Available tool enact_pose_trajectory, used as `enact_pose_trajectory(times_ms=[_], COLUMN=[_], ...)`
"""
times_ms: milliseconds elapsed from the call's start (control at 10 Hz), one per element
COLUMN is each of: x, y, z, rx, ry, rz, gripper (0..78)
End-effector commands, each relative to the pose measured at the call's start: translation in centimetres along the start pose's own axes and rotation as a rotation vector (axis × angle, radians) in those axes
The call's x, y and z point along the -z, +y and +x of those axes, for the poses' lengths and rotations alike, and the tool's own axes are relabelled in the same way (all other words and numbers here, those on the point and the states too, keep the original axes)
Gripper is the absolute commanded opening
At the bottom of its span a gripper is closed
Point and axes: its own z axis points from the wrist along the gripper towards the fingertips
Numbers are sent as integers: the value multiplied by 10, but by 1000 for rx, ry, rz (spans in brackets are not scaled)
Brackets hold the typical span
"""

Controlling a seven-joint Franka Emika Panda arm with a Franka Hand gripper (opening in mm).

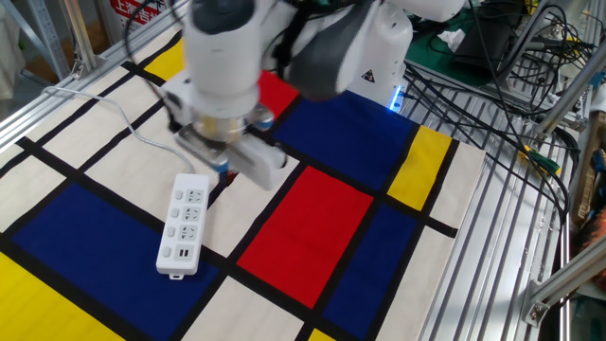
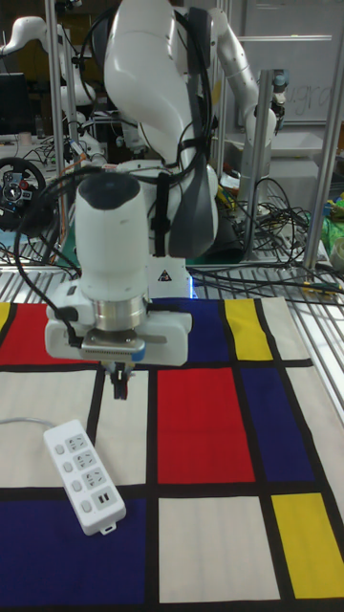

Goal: Turn on the power strip by pressing the button

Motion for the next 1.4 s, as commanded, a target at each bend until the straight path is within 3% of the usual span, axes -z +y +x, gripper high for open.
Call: enact_pose_trajectory(times_ms=[100, 400, 800, 1100, 1400], x=[-43, -56, -60, -68, -68], y=[4, 2, -20, -20, -19], z=[-18, -19, -34, -38, -38], rx=[27, 24, 49, 39, 40], ry=[-50, -53, -53, -76, -77], rz=[-13, -13, -16, -26, -21], gripper=[0, 0, 0, 0, 0])
